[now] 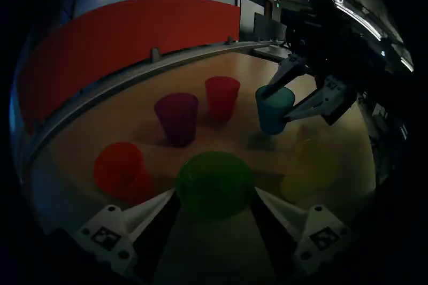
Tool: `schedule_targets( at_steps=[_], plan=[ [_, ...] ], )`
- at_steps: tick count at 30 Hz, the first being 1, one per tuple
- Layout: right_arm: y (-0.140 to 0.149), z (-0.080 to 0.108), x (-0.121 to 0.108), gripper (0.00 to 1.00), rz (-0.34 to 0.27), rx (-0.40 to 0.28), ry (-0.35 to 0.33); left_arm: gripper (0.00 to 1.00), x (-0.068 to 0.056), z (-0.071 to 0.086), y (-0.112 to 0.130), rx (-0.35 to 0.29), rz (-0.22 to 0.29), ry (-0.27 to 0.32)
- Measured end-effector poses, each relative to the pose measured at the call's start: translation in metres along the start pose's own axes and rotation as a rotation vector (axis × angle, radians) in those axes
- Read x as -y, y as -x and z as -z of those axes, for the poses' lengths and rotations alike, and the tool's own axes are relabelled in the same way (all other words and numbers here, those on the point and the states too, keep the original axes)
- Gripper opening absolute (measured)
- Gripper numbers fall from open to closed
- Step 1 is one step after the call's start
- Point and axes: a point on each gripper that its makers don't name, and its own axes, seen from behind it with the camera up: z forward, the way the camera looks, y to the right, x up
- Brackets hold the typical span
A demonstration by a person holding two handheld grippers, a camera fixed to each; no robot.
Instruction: Pour water
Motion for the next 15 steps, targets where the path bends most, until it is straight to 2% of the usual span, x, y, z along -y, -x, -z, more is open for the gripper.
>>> schedule_targets(
  at_steps=[15],
  plan=[
    [0.0108, -0.0022, 0.0034, 0.93, -0.010, 0.010, 0.003, 0.93, 0.0021, 0.0025, 0.0100, 0.030, 0.004, -0.012]
  ],
)
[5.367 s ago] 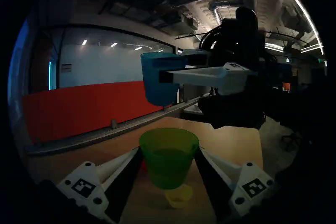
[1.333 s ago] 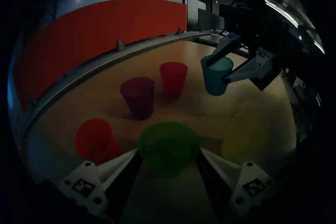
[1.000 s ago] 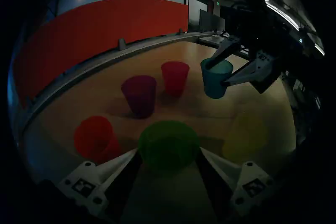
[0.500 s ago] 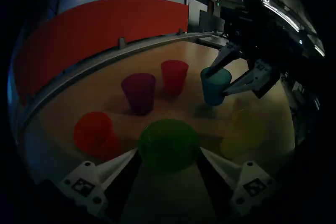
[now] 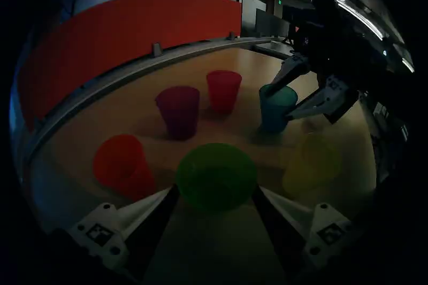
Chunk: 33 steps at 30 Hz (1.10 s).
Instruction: Pour water
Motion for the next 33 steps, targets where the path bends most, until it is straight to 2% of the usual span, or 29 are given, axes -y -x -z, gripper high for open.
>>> schedule_targets(
  at_steps=[18, 33],
  plan=[
    [0.017, 0.010, 0.002, 1.00, -0.013, 0.016, 0.023, 0.97, -0.004, 0.019, 0.005, -0.015, 0.025, -0.023],
    [0.025, 0.058, 0.006, 1.00, -0.057, -0.045, 0.095, 1.00, -0.008, 0.066, 0.014, -0.085, 0.075, -0.086]
  ],
)
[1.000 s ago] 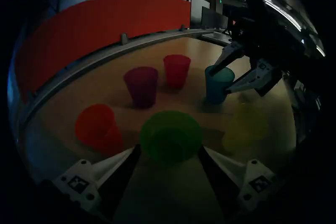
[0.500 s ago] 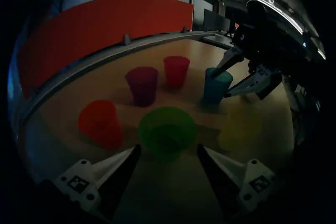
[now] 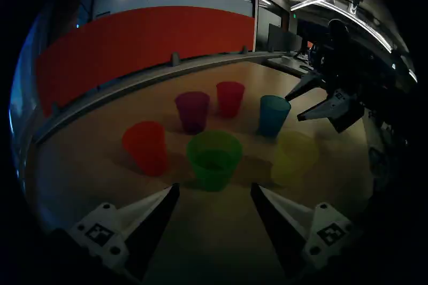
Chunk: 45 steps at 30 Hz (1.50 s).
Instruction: Pour water
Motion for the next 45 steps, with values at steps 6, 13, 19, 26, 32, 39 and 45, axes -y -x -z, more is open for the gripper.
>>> schedule_targets(
  at_steps=[6, 13, 19, 26, 32, 39, 45],
  plan=[
    [-0.001, 0.022, 0.000, 1.00, -0.012, -0.037, 0.039, 1.00, -0.002, 0.022, -0.004, -0.047, 0.010, -0.040],
    [-0.009, 0.047, 0.001, 1.00, -0.034, -0.101, 0.086, 0.99, -0.002, 0.045, -0.012, -0.115, 0.022, -0.089],
    [-0.023, 0.066, -0.006, 1.00, -0.054, -0.162, 0.145, 1.00, 0.007, 0.059, -0.023, -0.176, 0.026, -0.149],
    [-0.047, 0.084, -0.016, 1.00, -0.063, -0.265, 0.239, 0.99, 0.019, 0.085, -0.050, -0.289, 0.008, -0.260],
    [-0.061, 0.095, -0.026, 1.00, -0.075, -0.356, 0.338, 0.99, 0.029, 0.105, -0.061, -0.374, 0.021, -0.349],
    [-0.075, 0.110, -0.042, 1.00, -0.122, -0.450, 0.468, 0.99, 0.040, 0.130, -0.073, -0.478, 0.066, -0.455],
    [-0.080, 0.119, -0.050, 1.00, -0.154, -0.504, 0.546, 0.99, 0.051, 0.147, -0.076, -0.535, 0.105, -0.543]
  ],
)
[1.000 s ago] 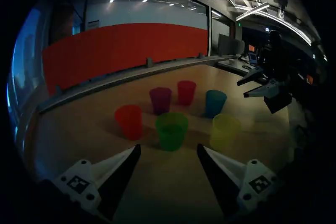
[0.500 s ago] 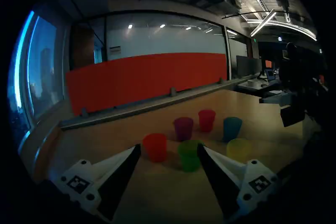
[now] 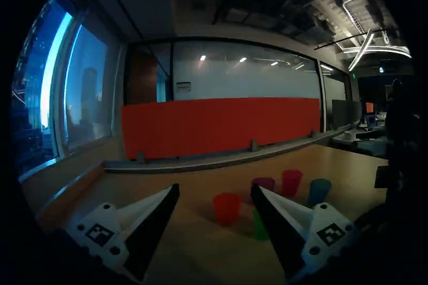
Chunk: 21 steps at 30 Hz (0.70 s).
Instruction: Pour water
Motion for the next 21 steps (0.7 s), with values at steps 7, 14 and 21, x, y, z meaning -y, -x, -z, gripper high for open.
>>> schedule_targets(
  at_steps=[7, 14, 21],
  plan=[
    [-0.002, 0.000, -0.011, 1.00, -0.021, -0.035, 0.096, 0.99, 0.009, 0.003, -0.005, -0.044, 0.031, -0.062],
    [-0.009, 0.004, -0.016, 1.00, -0.021, -0.075, 0.151, 0.99, 0.021, 0.003, -0.005, -0.063, 0.012, -0.113],
    [-0.016, 0.008, -0.022, 1.00, -0.055, -0.097, 0.172, 0.99, 0.020, 0.002, -0.007, -0.085, 0.028, -0.129]
  ],
)
